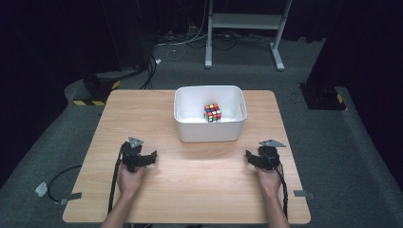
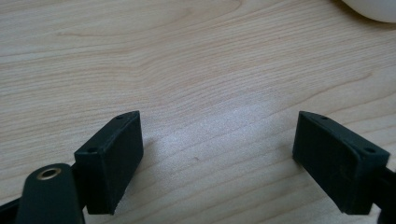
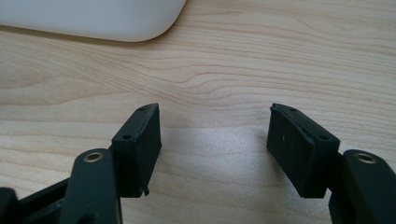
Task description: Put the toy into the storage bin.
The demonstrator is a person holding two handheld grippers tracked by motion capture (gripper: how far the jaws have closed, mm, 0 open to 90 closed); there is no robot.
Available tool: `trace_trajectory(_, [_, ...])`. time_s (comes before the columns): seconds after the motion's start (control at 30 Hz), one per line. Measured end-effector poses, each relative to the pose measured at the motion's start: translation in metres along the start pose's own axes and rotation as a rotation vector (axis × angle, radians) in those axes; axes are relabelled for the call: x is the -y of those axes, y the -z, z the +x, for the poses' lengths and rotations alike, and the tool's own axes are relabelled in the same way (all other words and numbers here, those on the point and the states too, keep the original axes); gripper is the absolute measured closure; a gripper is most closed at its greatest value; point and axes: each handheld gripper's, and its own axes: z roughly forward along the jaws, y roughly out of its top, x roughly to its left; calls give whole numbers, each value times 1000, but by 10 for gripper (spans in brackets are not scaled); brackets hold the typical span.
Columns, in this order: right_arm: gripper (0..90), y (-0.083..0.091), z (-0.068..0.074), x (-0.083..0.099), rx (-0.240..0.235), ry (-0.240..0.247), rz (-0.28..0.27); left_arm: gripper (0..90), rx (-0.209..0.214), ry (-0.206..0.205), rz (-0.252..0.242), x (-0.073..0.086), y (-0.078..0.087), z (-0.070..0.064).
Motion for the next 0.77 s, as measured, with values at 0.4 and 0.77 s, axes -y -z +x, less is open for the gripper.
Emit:
trace_trajectory(0.4, [338, -1, 8, 0, 40, 48, 15, 165, -2, -1, -1, 0, 0, 0])
trace_trajectory(0.77, [321, -1, 8, 0, 48, 41, 17, 164, -2, 1, -1, 0, 0, 0])
